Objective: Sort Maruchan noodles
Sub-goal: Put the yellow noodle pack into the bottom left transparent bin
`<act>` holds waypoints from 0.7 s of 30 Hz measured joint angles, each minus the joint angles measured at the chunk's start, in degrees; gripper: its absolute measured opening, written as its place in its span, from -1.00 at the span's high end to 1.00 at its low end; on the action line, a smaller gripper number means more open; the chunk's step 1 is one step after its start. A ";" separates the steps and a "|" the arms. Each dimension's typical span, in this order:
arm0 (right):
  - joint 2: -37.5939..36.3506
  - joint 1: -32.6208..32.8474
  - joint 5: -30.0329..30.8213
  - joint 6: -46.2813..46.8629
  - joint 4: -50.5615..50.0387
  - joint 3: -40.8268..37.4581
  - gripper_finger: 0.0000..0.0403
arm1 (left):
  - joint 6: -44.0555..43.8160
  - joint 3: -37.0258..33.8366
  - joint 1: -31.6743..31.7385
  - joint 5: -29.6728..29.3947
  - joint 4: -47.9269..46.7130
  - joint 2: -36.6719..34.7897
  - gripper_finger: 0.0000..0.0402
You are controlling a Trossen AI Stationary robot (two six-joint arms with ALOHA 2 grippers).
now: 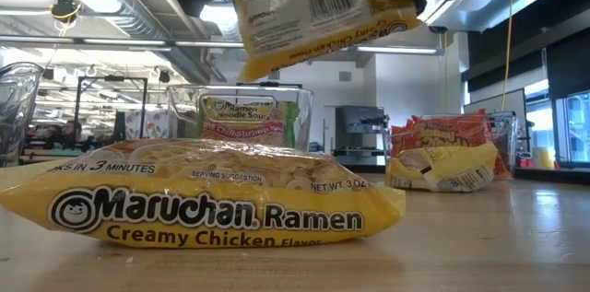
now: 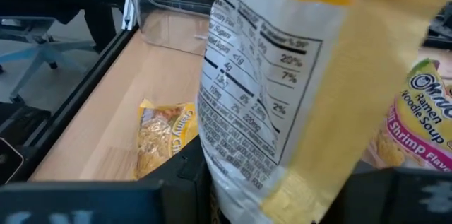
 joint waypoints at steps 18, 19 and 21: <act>-0.03 -0.38 2.14 -1.96 5.74 0.03 0.38 | -1.05 0.00 0.01 5.06 -1.10 0.00 0.09; -0.04 -0.39 2.10 -1.96 5.73 0.03 0.38 | -1.05 0.00 0.01 4.92 -1.13 0.00 0.12; -0.04 -0.37 2.12 -1.90 5.72 0.03 0.38 | -1.05 0.00 0.03 4.87 -1.19 0.00 0.19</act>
